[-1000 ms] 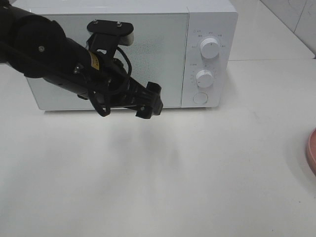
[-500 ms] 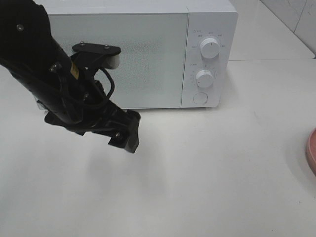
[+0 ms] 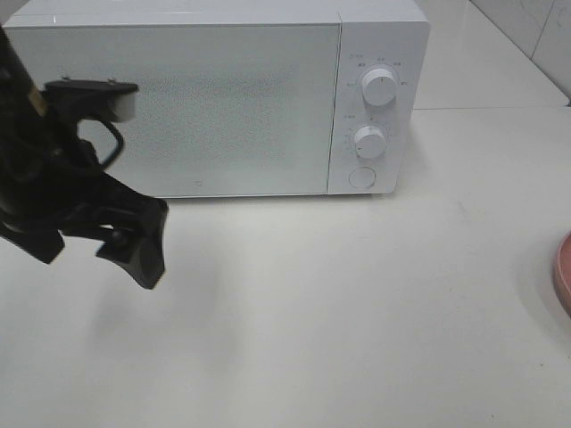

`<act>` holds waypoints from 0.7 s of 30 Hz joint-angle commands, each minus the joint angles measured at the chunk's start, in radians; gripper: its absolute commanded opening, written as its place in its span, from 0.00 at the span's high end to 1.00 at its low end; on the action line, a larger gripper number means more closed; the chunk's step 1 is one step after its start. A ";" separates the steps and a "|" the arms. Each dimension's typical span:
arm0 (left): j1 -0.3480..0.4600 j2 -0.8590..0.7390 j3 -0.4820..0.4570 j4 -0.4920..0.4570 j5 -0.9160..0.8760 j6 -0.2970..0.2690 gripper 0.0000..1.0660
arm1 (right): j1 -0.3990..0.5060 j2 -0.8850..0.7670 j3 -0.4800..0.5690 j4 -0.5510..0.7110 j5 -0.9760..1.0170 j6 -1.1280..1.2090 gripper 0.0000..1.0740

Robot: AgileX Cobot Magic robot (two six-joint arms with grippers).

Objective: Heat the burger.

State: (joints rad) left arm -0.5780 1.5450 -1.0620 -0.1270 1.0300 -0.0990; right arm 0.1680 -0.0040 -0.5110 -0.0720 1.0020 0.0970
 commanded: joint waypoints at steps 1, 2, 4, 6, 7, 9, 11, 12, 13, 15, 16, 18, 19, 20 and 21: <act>0.088 -0.064 0.001 -0.016 0.054 0.027 0.08 | -0.007 -0.024 0.000 0.003 -0.005 0.000 0.29; 0.088 -0.064 0.001 -0.016 0.054 0.027 0.08 | -0.007 -0.024 0.000 0.003 -0.005 0.000 0.29; 0.206 -0.132 0.005 -0.015 0.131 0.054 0.08 | -0.007 -0.024 0.000 0.003 -0.005 0.000 0.29; 0.240 -0.151 0.009 -0.015 0.145 0.065 0.08 | -0.007 -0.024 0.000 0.003 -0.005 0.000 0.29; 0.305 -0.197 0.021 -0.015 0.161 0.081 0.08 | -0.007 -0.024 0.000 0.003 -0.005 0.000 0.29; 0.358 -0.242 0.039 -0.015 0.162 0.088 0.08 | -0.007 -0.024 0.000 0.003 -0.005 0.000 0.29; 0.386 -0.267 0.050 -0.015 0.165 0.088 0.08 | -0.007 -0.024 0.000 0.003 -0.005 0.000 0.29; 0.432 -0.314 0.080 -0.015 0.172 0.088 0.08 | -0.007 -0.024 0.000 0.003 -0.005 0.000 0.29; 0.455 -0.340 0.100 -0.014 0.173 0.093 0.08 | -0.007 -0.024 0.000 0.003 -0.005 0.000 0.29; 0.502 -0.394 0.140 -0.010 0.179 0.105 0.08 | -0.007 -0.024 0.000 0.003 -0.005 0.000 0.29; 0.502 -0.394 0.140 -0.010 0.179 0.105 0.08 | -0.007 -0.024 0.000 0.003 -0.005 0.000 0.29; 0.570 -0.471 0.204 -0.006 0.189 0.132 0.08 | -0.007 -0.024 0.000 0.003 -0.005 0.000 0.29; 0.570 -0.471 0.204 -0.006 0.189 0.132 0.08 | -0.007 -0.024 0.000 0.003 -0.005 0.000 0.29; 0.608 -0.521 0.249 -0.006 0.192 0.146 0.08 | -0.007 -0.024 0.000 0.003 -0.005 0.000 0.29; 0.619 -0.552 0.271 -0.007 0.190 0.146 0.08 | -0.007 -0.024 0.000 0.003 -0.005 0.000 0.29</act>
State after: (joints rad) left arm 0.0050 1.0630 -0.8440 -0.1310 1.2070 0.0320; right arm 0.1680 -0.0040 -0.5110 -0.0720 1.0020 0.0970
